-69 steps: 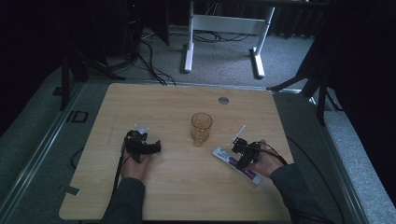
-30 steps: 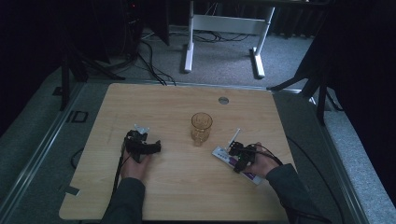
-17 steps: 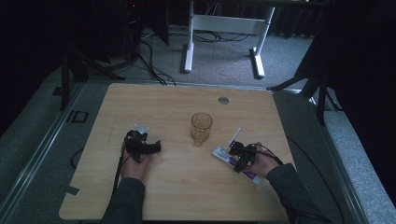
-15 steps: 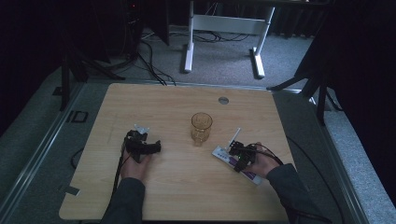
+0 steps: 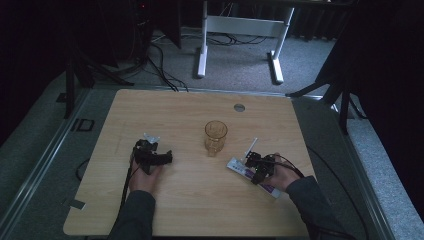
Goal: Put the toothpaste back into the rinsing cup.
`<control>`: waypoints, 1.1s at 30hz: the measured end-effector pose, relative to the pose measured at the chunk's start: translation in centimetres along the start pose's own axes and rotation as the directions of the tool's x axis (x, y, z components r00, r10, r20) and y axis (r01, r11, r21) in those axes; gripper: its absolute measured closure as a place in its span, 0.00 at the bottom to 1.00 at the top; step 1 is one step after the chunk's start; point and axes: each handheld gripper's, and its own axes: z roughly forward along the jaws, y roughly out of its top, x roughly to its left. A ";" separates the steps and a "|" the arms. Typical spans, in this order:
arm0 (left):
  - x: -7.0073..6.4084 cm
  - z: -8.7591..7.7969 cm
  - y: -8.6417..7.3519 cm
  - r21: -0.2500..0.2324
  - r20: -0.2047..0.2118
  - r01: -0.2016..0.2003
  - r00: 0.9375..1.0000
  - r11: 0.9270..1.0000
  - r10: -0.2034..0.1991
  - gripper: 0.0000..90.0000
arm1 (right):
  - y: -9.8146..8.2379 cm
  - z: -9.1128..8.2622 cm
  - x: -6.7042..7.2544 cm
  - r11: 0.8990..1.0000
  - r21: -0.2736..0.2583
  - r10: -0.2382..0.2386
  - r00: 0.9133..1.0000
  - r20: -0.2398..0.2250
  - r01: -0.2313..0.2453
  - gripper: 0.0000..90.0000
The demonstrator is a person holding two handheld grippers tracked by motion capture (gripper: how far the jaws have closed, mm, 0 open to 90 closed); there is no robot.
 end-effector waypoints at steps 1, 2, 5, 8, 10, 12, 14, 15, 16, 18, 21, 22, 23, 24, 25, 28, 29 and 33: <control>0.0 0.0 0.0 0.000 0.000 0.000 1.000 1.000 0.000 0.10 | 0.0 0.0 0.0 1.000 0.004 0.000 1.000 -0.001 0.000 0.80; 0.0 0.0 0.0 0.000 0.000 0.000 1.000 1.000 0.000 0.10 | 0.0 0.0 0.0 1.000 0.002 -0.003 1.000 0.001 0.003 0.80; 0.0 0.0 0.0 0.000 0.000 0.000 1.000 1.000 0.000 0.10 | -0.1 -0.2 0.0 1.000 -0.003 0.002 1.000 0.000 -0.002 0.80; 0.0 0.0 0.0 0.000 0.000 0.000 1.000 1.000 0.000 0.10 | -0.1 -0.4 0.0 1.000 -0.009 -0.002 1.000 0.005 0.002 0.80; 0.0 0.0 0.0 0.000 0.000 0.000 1.000 1.000 0.000 0.10 | -0.1 -0.7 0.0 1.000 -0.014 0.002 1.000 0.004 -0.002 0.80; 0.0 0.0 0.0 0.000 0.000 0.000 1.000 1.000 0.000 0.10 | -0.2 -0.9 0.0 1.000 -0.016 0.003 1.000 0.005 -0.003 0.80; 0.0 0.0 0.0 0.000 0.000 0.001 1.000 1.000 -0.001 0.10 | -0.2 -1.0 -0.1 1.000 -0.017 0.002 1.000 0.009 -0.002 0.80; 0.0 0.0 0.0 0.000 0.000 0.000 1.000 1.000 0.000 0.10 | -0.3 -1.1 -0.1 1.000 -0.020 0.011 1.000 0.011 -0.011 0.81; 0.0 0.0 0.0 0.000 0.000 0.000 1.000 1.000 0.000 0.10 | -0.3 -1.2 -0.2 1.000 -0.023 0.013 1.000 0.012 -0.013 0.81; 0.0 0.0 0.0 0.000 0.000 0.000 1.000 1.000 0.000 0.10 | -0.3 -1.3 -0.3 1.000 -0.028 0.014 1.000 0.012 -0.014 0.81; 0.0 0.0 0.0 0.000 0.000 0.000 1.000 1.000 0.000 0.10 | -0.4 -1.6 -0.4 0.999 -0.036 0.017 1.000 0.012 -0.017 0.81; 0.0 0.0 0.0 0.000 0.000 0.000 1.000 1.000 0.000 0.10 | -0.4 -1.7 -0.5 0.999 -0.039 0.018 1.000 0.011 -0.018 0.81; 0.0 0.0 0.0 0.000 0.000 0.000 1.000 1.000 0.000 0.10 | -0.4 -1.7 -0.5 0.999 -0.048 0.016 1.000 0.010 -0.016 0.81; 0.0 0.0 0.0 0.000 0.000 0.000 1.000 1.000 0.000 0.10 | -0.4 -1.8 -0.6 0.999 -0.048 0.019 1.000 0.009 -0.019 0.81; 0.0 0.0 0.0 0.000 0.000 0.000 1.000 1.000 0.000 0.10 | -0.5 -1.9 -0.6 0.998 -0.054 0.017 1.000 0.011 -0.016 0.81; 0.0 0.0 0.0 0.000 0.000 0.000 1.000 1.000 0.000 0.10 | -0.5 -2.2 -0.8 0.997 -0.065 0.028 1.000 0.005 -0.028 0.81; 0.0 0.0 0.0 0.000 0.000 0.000 1.000 1.000 0.000 0.10 | -0.6 -2.3 -0.9 0.997 -0.078 0.031 1.000 0.002 -0.030 0.81; 0.0 0.0 0.0 0.000 0.000 0.000 1.000 1.000 0.000 0.10 | -0.6 -2.8 -1.1 0.993 -0.105 0.054 0.999 -0.003 -0.054 0.81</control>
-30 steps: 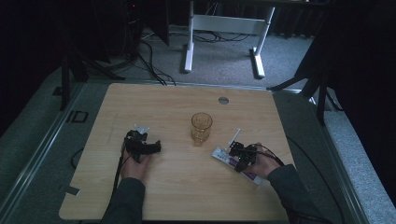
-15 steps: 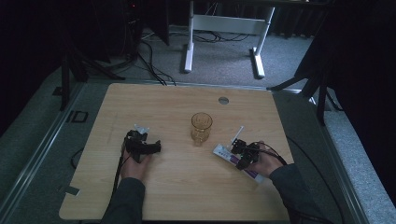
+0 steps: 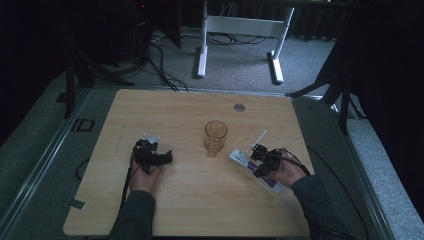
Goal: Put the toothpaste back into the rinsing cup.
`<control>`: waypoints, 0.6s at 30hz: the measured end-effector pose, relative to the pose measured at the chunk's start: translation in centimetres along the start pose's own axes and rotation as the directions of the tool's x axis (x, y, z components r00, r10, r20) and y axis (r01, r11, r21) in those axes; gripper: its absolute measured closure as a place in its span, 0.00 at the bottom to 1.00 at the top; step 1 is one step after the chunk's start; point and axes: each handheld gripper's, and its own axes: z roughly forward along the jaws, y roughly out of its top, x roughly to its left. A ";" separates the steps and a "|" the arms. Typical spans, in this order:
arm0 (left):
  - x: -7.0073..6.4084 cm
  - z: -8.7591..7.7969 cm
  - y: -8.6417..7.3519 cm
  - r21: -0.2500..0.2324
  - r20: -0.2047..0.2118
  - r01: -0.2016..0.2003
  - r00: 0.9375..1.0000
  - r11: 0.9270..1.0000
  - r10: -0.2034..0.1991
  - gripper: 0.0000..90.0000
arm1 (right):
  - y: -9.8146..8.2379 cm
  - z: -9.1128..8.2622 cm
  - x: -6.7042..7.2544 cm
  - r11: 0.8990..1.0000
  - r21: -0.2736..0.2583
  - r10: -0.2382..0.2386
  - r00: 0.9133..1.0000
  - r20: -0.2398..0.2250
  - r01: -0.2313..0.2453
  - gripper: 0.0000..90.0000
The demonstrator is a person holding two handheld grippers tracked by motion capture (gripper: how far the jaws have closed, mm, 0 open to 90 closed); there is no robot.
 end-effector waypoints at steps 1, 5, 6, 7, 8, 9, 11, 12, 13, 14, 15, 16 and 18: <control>0.0 0.0 0.0 0.000 0.000 0.000 1.000 1.000 0.000 0.10 | 0.0 -0.1 -0.1 1.000 -0.005 0.004 1.000 0.000 -0.004 0.81; 0.0 0.0 0.0 0.000 0.000 0.000 1.000 1.000 0.000 0.10 | 0.1 -0.7 -0.2 1.000 -0.016 0.006 1.000 -0.002 -0.006 0.81; 0.0 0.0 0.0 0.000 0.000 0.000 1.000 1.000 0.000 0.10 | 0.2 -0.8 -0.2 1.000 -0.019 0.008 1.000 0.002 -0.008 0.81; 0.0 0.0 0.0 0.000 0.000 0.000 1.000 1.000 0.000 0.10 | 0.2 -0.9 -0.2 1.000 -0.020 0.005 1.000 0.004 -0.005 0.81; 0.0 0.0 0.0 0.000 0.000 0.000 1.000 1.000 0.000 0.10 | 0.3 -1.0 -0.2 1.000 -0.022 0.002 1.000 0.006 -0.002 0.81; 0.0 0.0 0.0 0.000 0.000 0.000 1.000 1.000 0.000 0.10 | 0.3 -1.1 -0.2 1.000 -0.026 0.009 1.000 0.008 -0.009 0.81; 0.0 0.0 0.0 0.000 0.000 0.000 1.000 1.000 0.000 0.10 | 0.3 -1.3 -0.3 1.000 -0.027 0.015 1.000 0.010 -0.015 0.81; 0.0 0.0 0.0 0.000 0.000 0.000 1.000 1.000 0.000 0.10 | 0.3 -1.4 -0.3 0.999 -0.030 0.017 1.000 0.014 -0.016 0.81; 0.0 0.0 0.0 0.000 0.000 0.000 1.000 1.000 0.000 0.10 | 0.4 -1.5 -0.4 0.999 -0.032 0.019 1.000 0.016 -0.018 0.81; 0.0 0.0 0.0 0.000 0.000 0.000 1.000 1.000 0.000 0.10 | 0.4 -1.6 -0.4 0.999 -0.033 0.021 1.000 0.016 -0.020 0.81; 0.0 0.0 0.0 0.000 0.000 0.000 1.000 1.000 0.000 0.10 | 0.4 -1.7 -0.5 0.999 -0.038 0.020 1.000 0.018 -0.019 0.81; 0.0 0.0 0.0 0.000 0.000 0.000 1.000 1.000 0.000 0.10 | 0.4 -1.8 -0.5 0.999 -0.042 0.026 0.999 0.018 -0.026 0.81; 0.0 0.0 0.0 0.000 0.000 0.001 1.000 1.000 -0.001 0.10 | 0.4 -2.1 -0.6 0.998 -0.059 0.030 0.999 0.021 -0.029 0.81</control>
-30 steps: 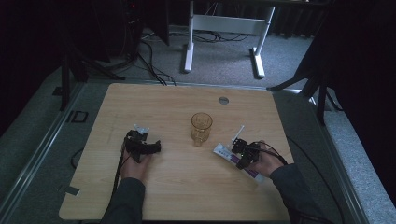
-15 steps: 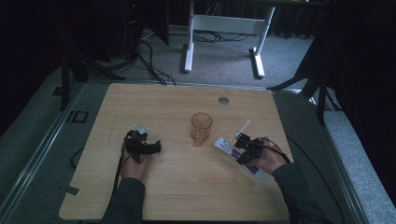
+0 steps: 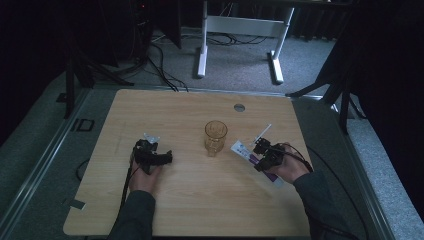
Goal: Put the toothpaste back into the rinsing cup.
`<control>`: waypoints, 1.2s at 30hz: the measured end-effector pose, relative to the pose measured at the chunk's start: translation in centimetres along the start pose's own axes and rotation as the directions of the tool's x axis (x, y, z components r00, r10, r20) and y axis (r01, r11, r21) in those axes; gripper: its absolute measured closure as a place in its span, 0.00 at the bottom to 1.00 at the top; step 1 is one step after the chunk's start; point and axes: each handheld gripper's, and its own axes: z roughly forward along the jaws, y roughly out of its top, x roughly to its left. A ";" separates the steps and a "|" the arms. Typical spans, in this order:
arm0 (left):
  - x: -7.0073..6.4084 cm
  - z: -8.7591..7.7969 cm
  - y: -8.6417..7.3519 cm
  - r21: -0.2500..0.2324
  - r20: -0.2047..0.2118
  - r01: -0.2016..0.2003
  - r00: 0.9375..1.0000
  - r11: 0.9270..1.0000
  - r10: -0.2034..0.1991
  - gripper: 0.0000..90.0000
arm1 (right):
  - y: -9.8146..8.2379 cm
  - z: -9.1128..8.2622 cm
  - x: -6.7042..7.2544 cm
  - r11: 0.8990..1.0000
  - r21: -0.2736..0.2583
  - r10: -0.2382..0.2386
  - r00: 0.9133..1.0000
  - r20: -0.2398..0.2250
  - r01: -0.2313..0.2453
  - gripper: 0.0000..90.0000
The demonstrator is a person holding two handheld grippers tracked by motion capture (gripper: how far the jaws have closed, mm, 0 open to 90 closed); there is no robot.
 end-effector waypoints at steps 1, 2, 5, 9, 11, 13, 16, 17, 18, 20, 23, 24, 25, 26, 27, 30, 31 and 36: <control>0.0 0.0 0.0 0.000 0.000 -0.001 1.000 1.000 0.001 0.10 | 0.0 -0.1 0.0 1.000 -0.008 0.003 1.000 0.000 -0.003 0.81; 0.0 0.0 0.0 0.000 0.000 -0.001 1.000 1.000 0.001 0.10 | 0.0 -0.2 -0.1 1.000 -0.014 0.005 1.000 0.003 -0.005 0.81; 0.0 0.0 0.0 0.000 0.000 -0.001 1.000 1.000 0.001 0.10 | 0.1 -0.4 -0.2 0.999 -0.031 0.012 1.000 0.007 -0.012 0.81; 0.0 0.0 0.0 0.000 0.000 -0.001 1.000 1.000 0.001 0.10 | 0.3 -0.6 -0.2 0.999 -0.046 0.016 1.000 0.006 -0.015 0.81; 0.0 0.0 0.0 0.000 0.000 0.000 1.000 1.000 0.000 0.10 | 0.5 -0.8 -0.2 0.998 -0.053 0.015 1.000 0.007 -0.015 0.81; 0.0 0.0 0.0 0.000 0.000 0.000 1.000 1.000 0.000 0.10 | 0.6 -0.9 -0.2 0.998 -0.061 0.013 1.000 0.006 -0.013 0.81; 0.0 0.0 0.0 0.000 0.000 0.000 1.000 1.000 0.000 0.10 | 0.8 -1.1 -0.1 0.997 -0.077 0.017 1.000 0.003 -0.016 0.81; 0.0 0.0 0.0 0.000 0.000 0.000 1.000 1.000 0.000 0.10 | 0.8 -1.2 -0.1 0.996 -0.083 0.019 1.000 0.002 -0.019 0.81; 0.0 0.0 0.0 -0.001 0.000 0.001 1.000 1.000 -0.001 0.10 | 0.9 -1.3 -0.1 0.996 -0.089 0.017 1.000 0.002 -0.017 0.81; 0.0 0.0 0.0 -0.001 0.000 0.000 1.000 1.000 0.000 0.10 | 0.9 -1.5 -0.2 0.995 -0.102 0.021 1.000 0.002 -0.021 0.81; 0.0 0.0 0.0 -0.001 0.000 0.000 1.000 1.000 0.000 0.10 | 1.0 -1.8 -0.3 0.993 -0.116 0.025 1.000 0.007 -0.024 0.81; 0.0 0.0 0.0 0.000 0.000 0.000 1.000 1.000 0.000 0.10 | 1.0 -1.9 -0.3 0.992 -0.120 0.030 1.000 0.008 -0.029 0.81; 0.0 0.0 0.0 0.000 0.000 0.000 1.000 1.000 0.000 0.10 | 1.0 -2.0 -0.3 0.992 -0.125 0.029 1.000 0.009 -0.028 0.81; 0.0 0.0 0.0 0.000 0.000 0.000 1.000 1.000 0.000 0.10 | 1.1 -2.1 -0.4 0.991 -0.130 0.033 0.999 0.010 -0.031 0.81; 0.0 0.0 0.0 -0.001 0.000 0.001 1.000 1.000 -0.001 0.10 | 1.1 -2.2 -0.4 0.990 -0.136 0.036 0.999 0.012 -0.034 0.81; 0.0 0.0 0.0 -0.002 0.000 0.002 1.000 1.000 -0.002 0.10 | 1.1 -2.5 -0.5 0.987 -0.155 0.038 0.999 0.015 -0.036 0.81; 0.0 0.0 0.0 -0.001 0.000 0.000 1.000 1.000 0.000 0.10 | 1.2 -2.6 -0.6 0.987 -0.159 0.040 0.999 0.017 -0.037 0.81; 0.0 0.0 0.0 -0.001 0.000 0.001 1.000 1.000 -0.001 0.10 | 1.3 -2.8 -0.7 0.981 -0.188 0.051 0.999 0.019 -0.046 0.81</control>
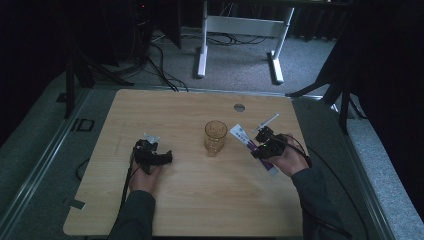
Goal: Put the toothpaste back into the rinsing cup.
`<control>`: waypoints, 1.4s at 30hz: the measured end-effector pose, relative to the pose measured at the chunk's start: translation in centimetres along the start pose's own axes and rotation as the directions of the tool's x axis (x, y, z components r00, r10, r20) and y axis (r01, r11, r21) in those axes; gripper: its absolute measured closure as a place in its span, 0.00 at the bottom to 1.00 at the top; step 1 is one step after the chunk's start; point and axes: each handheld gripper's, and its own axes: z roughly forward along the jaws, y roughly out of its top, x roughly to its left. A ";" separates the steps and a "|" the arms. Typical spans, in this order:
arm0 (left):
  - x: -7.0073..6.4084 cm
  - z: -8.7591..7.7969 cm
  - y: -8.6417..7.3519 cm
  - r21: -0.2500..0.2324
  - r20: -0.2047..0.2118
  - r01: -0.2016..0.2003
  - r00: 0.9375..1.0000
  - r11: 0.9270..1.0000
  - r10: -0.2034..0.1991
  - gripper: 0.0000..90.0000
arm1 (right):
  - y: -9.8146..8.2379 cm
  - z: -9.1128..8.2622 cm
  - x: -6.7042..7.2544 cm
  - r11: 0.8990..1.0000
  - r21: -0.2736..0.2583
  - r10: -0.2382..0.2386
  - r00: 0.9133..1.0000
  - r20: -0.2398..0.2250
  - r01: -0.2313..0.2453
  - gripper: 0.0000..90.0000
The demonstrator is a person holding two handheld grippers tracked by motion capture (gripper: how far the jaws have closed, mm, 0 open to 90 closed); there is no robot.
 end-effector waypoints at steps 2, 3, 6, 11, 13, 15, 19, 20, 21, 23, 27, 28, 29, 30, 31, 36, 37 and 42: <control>0.0 0.0 0.0 0.000 0.000 -0.001 1.000 1.000 0.001 0.10 | 0.1 -0.1 0.0 1.000 -0.013 0.004 1.000 0.006 -0.004 0.81; 0.0 0.0 0.0 0.001 0.000 -0.001 1.000 1.000 0.001 0.10 | 0.2 -0.1 0.1 1.000 -0.021 0.007 1.000 0.007 -0.007 0.81; 0.0 0.0 0.0 0.000 0.000 -0.001 1.000 1.000 0.001 0.10 | 0.3 0.0 0.2 0.999 -0.035 0.008 1.000 0.014 -0.007 0.81; 0.0 0.0 0.0 0.000 0.000 0.000 1.000 1.000 0.000 0.10 | 0.3 0.0 0.2 0.997 -0.071 0.020 0.999 0.028 -0.018 0.81; 0.0 0.0 0.0 0.000 0.000 0.000 1.000 1.000 0.000 0.10 | 0.3 0.0 0.2 0.997 -0.079 0.022 0.999 0.032 -0.020 0.81; 0.0 0.0 0.0 0.001 0.000 -0.001 1.000 1.000 0.001 0.10 | 0.2 -0.1 0.1 0.995 -0.101 0.032 0.999 0.041 -0.027 0.81; 0.0 0.0 0.0 0.001 0.000 -0.001 1.000 1.000 0.001 0.10 | 0.2 -0.2 0.1 0.993 -0.116 0.036 0.998 0.042 -0.031 0.81; 0.0 0.0 0.0 0.001 0.000 -0.001 1.000 1.000 0.001 0.10 | 0.3 -0.3 0.1 0.991 -0.129 0.041 0.998 0.041 -0.035 0.81; 0.0 0.0 0.0 0.001 0.000 -0.001 1.000 1.000 0.001 0.10 | 0.3 -0.3 0.1 0.991 -0.132 0.037 0.998 0.042 -0.031 0.81; 0.0 0.0 0.0 0.001 0.000 -0.002 1.000 1.000 0.002 0.10 | 0.4 -0.4 0.1 0.991 -0.134 0.031 0.998 0.049 -0.024 0.81; 0.0 0.0 0.0 0.002 0.000 -0.003 1.000 1.000 0.003 0.10 | 0.5 -0.6 0.2 0.988 -0.150 0.033 0.998 0.055 -0.024 0.81; 0.0 0.0 0.0 0.002 0.000 -0.003 1.000 1.000 0.003 0.10 | 0.6 -0.6 0.2 0.988 -0.155 0.033 0.998 0.057 -0.023 0.81; 0.0 0.0 0.0 0.002 0.000 -0.003 1.000 1.000 0.003 0.10 | 0.6 -0.6 0.2 0.988 -0.155 0.033 0.998 0.057 -0.023 0.81; 0.0 0.0 0.0 0.001 0.000 -0.002 1.000 1.000 0.002 0.10 | 0.6 -0.7 0.2 0.987 -0.160 0.033 0.998 0.058 -0.024 0.81; 0.0 0.0 0.0 0.002 0.000 -0.002 1.000 1.000 0.002 0.10 | 0.7 -0.8 0.3 0.984 -0.174 0.037 0.998 0.059 -0.026 0.81; 0.0 0.0 0.0 0.000 0.000 0.000 1.000 1.000 0.000 0.10 | 0.9 -1.0 0.4 0.981 -0.193 0.034 0.997 0.064 -0.021 0.81; 0.0 0.0 0.0 -0.002 0.000 0.001 1.000 1.000 -0.001 0.10 | 1.0 -1.1 0.4 0.980 -0.199 0.035 0.997 0.062 -0.022 0.81; 0.0 0.0 0.0 0.000 0.000 -0.001 1.000 1.000 0.001 0.10 | 1.2 -1.2 0.4 0.975 -0.221 0.041 0.997 0.063 -0.026 0.81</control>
